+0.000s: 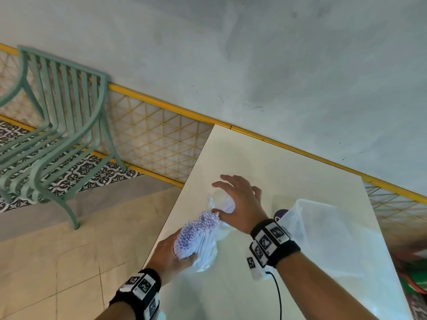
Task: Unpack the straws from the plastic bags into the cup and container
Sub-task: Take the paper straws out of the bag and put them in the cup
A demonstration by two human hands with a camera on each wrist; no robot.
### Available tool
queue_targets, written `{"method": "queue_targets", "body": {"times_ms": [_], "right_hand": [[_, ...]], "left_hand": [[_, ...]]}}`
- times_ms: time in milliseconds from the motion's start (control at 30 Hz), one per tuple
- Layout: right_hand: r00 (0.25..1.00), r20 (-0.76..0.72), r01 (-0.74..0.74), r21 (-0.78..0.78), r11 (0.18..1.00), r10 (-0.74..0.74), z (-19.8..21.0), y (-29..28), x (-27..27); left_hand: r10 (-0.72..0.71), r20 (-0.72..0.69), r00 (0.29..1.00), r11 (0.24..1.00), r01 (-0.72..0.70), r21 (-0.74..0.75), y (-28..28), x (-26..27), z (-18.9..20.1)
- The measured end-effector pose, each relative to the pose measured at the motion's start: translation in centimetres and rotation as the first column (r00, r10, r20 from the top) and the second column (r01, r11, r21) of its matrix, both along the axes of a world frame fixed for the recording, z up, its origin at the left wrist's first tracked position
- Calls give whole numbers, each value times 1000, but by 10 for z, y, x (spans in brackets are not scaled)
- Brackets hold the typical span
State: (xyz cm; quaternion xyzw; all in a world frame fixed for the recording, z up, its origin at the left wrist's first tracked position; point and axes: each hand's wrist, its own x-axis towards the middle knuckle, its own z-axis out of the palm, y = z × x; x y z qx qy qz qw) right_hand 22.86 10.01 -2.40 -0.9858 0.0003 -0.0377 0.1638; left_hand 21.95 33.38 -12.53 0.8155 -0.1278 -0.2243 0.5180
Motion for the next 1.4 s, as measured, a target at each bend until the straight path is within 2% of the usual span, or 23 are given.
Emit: {"method": "queue_targets", "body": {"times_ms": [100, 233, 300, 400, 467, 533, 667, 733, 767, 800, 867, 900, 933, 1000, 1067, 1167, 1300, 1400], "right_hand": [[1000, 3, 10, -47, 999, -10, -3, 6, 14], [983, 138, 112, 55, 992, -119, -17, 14, 25], [966, 171, 169, 145, 975, -193, -20, 16, 30], [933, 180, 219, 398, 891, -310, -13, 11, 38], [908, 172, 268, 461, 846, -381, -6, 2, 39], [905, 110, 324, 448, 834, -410, -6, -9, 35], [889, -165, 453, 463, 762, -428, -11, -21, 25], [879, -236, 475, 499, 725, -413, -8, -21, 21], [885, -221, 464, 506, 727, -410, -4, -21, 19], [897, -147, 433, 487, 759, -417, 2, -20, 16], [918, 134, 290, 420, 860, -374, 18, -16, 1], [927, 244, 177, 388, 904, -286, 25, -13, -7], [948, 278, 51, 354, 934, -157, 32, -9, -17], [987, 131, -130, 308, 942, 93, 35, 2, -38], [973, -79, -193, 242, 951, 218, 26, 12, -53], [968, -157, -154, 239, 959, 195, 11, 18, -63], [985, -121, -71, 352, 933, 121, 8, 22, -68], [999, -14, -36, 422, 906, 47, 11, 18, -72]], "left_hand": [[8, -8, 1000, 1000, -8, 1, 1, 0, -2], [-8, 1, 1000, 1000, 8, 15, 1, 1, -4], [-15, 3, 1000, 1000, 15, 7, 1, 1, -3], [-21, 4, 1000, 1000, 21, 6, 2, 1, -4], [-15, -3, 1000, 1000, 15, 12, 2, 1, -5], [-9, -2, 1000, 1000, 9, 6, 2, 1, -4], [-11, 12, 1000, 1000, 11, 3, 0, 0, -1], [-10, 13, 1000, 1000, 10, -2, 1, 0, -2], [-9, 11, 1000, 1000, 9, -4, 1, 0, -1], [-6, 13, 1000, 1000, 6, -5, 1, 0, -1], [1, 18, 1000, 1000, -1, -3, 0, -1, 1], [5, 18, 1000, 1000, -5, -3, 1, -2, 2], [6, 17, 1000, 1000, -6, -4, 1, -3, 3], [2, 16, 1000, 1000, -2, 4, 1, -6, 5], [-9, 29, 1000, 1000, 9, 10, 2, -9, 7], [-34, 55, 998, 999, 34, 8, 2, -13, 11], [-55, 65, 996, 998, 55, 6, 3, -18, 14], [-48, 40, 998, 999, 49, -19, 0, -19, 14]]}}
